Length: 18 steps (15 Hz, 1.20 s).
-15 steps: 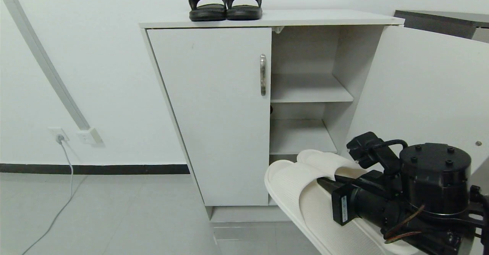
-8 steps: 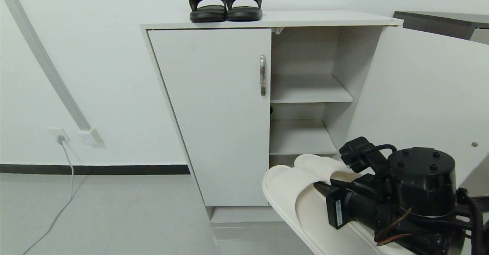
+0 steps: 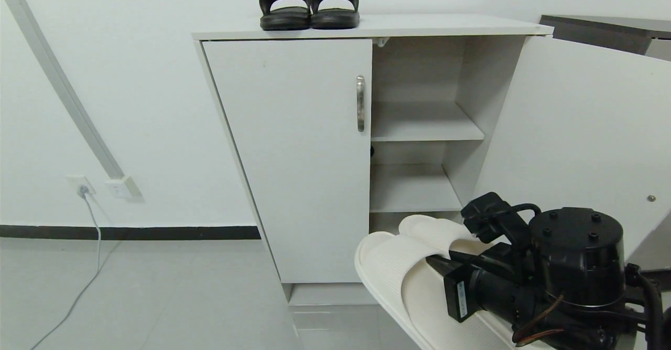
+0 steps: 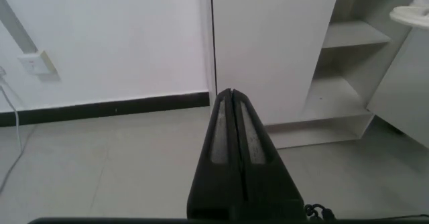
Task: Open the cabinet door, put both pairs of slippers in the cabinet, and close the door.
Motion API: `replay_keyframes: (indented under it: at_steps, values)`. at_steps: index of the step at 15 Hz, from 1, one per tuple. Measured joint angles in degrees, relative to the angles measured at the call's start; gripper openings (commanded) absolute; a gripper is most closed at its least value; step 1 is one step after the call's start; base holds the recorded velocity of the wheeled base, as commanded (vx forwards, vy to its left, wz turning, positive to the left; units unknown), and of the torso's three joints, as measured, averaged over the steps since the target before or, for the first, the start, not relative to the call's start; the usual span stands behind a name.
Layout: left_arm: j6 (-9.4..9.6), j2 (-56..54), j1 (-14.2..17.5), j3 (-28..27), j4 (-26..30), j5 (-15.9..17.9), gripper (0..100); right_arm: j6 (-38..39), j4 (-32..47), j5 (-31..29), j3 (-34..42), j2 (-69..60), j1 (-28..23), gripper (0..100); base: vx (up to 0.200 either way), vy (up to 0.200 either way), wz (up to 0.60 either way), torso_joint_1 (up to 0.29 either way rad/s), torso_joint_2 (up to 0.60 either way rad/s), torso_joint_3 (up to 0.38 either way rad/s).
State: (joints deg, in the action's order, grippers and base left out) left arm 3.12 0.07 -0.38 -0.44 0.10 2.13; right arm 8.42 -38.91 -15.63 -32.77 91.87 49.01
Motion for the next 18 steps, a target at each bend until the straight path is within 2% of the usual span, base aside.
replay_keyframes:
  at_steps: [2, 4, 5, 6, 11, 12, 14, 17, 18]
  values:
    - [-0.44, -0.17, 0.00, 0.34, -0.02, 0.10, 0, 0.02, 0.00, -0.40, 0.00, 0.06, 0.22, 0, 0.000, 0.000, 0.00, 0.000, 0.00, 0.000]
    - [-1.49, -0.23, 0.02, 0.41, 0.01, -0.52, 0, 0.24, 0.00, -3.30, 0.02, 0.46, 0.61, 0, 0.000, 0.000, 0.00, 0.000, 0.00, 0.000]
    - [-2.91, -0.23, 0.05, 0.44, 0.00, -1.45, 0, 1.48, -0.37, -6.78, -0.16, 1.32, 1.10, 0, 0.000, 0.000, 0.00, 0.000, 0.00, 0.000]
    - [-3.28, -0.23, 0.05, 0.44, 0.00, -1.73, 0, 3.89, -1.18, -9.28, -0.94, 2.62, 1.95, 0, 0.000, 0.000, 0.00, 0.000, 0.00, 0.000]
    - [-3.30, -0.23, 0.02, 0.44, 0.00, -1.87, 0, 7.74, -2.94, -23.65, -9.31, 11.98, 4.68, 0, 0.000, 0.000, 0.00, 0.000, 0.00, 0.000]
    - [-3.28, -0.23, 0.02, 0.44, 0.00, -1.87, 0, 7.74, -4.66, -25.86, -10.84, 14.03, 4.94, 0, 0.000, -0.200, 0.00, -0.002, 0.01, 0.007]
    - [-3.28, -0.23, 0.02, 0.44, -0.02, -1.89, 0, 7.53, -7.94, -27.23, -12.07, 17.14, 5.13, 0, 0.000, -0.200, 0.00, 0.002, 0.00, 0.005]
    - [-3.28, -0.23, 0.05, 0.44, -0.07, -1.89, 0, 7.52, -8.13, -27.39, -12.24, 19.79, 4.57, 0, 0.000, -0.200, 0.00, 0.004, 0.01, 0.004]
    - [-3.28, -0.23, 0.05, 0.44, 0.06, -1.89, 0, 7.52, -8.06, -27.43, -12.24, 20.37, 4.13, 0, 0.000, 0.000, 0.00, 0.000, 0.00, 0.000]
